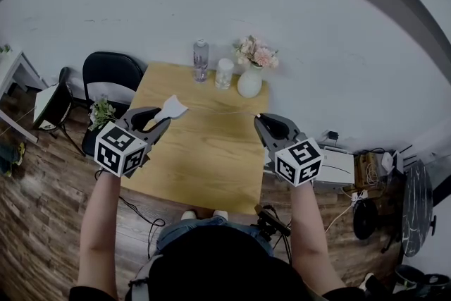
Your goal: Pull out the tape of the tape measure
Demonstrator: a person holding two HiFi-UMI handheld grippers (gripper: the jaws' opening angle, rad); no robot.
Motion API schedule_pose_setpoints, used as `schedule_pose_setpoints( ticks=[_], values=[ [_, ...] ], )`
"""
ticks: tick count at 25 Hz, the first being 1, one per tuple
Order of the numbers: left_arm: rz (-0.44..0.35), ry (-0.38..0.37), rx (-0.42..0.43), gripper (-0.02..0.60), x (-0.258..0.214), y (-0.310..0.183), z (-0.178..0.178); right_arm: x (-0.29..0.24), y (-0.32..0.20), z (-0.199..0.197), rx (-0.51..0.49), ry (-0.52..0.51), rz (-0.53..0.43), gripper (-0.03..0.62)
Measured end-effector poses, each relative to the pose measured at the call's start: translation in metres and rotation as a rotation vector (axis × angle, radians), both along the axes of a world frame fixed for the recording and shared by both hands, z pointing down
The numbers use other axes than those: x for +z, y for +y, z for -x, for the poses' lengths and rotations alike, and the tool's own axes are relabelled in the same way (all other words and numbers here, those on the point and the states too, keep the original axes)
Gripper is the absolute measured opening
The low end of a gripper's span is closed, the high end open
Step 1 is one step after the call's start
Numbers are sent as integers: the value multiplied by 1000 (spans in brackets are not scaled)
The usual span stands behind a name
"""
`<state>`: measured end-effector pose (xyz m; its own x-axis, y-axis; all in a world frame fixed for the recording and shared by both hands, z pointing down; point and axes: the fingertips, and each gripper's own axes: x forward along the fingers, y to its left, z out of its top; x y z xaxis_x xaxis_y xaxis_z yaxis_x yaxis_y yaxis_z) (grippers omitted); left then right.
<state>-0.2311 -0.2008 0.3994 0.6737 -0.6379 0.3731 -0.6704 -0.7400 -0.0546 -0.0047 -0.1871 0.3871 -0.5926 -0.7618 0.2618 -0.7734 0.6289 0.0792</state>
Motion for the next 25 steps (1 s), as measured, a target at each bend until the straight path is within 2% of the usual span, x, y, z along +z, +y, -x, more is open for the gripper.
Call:
schedule_pose_setpoints(
  ticks=[8,15,20,25],
  values=[
    [12,-15,3,137,9,-3,-6,5,-5,6,0,9,14,43],
    [46,12,-63,137,29,-11,2,30,-10,5,2,32,75,43],
    [82,24,-128,137,61,-22,7,65,-14,13,5,55,144,44],
    [118,-6,-169,137,100,-35,12,101,-22,21,31,69,215,44]
  ],
)
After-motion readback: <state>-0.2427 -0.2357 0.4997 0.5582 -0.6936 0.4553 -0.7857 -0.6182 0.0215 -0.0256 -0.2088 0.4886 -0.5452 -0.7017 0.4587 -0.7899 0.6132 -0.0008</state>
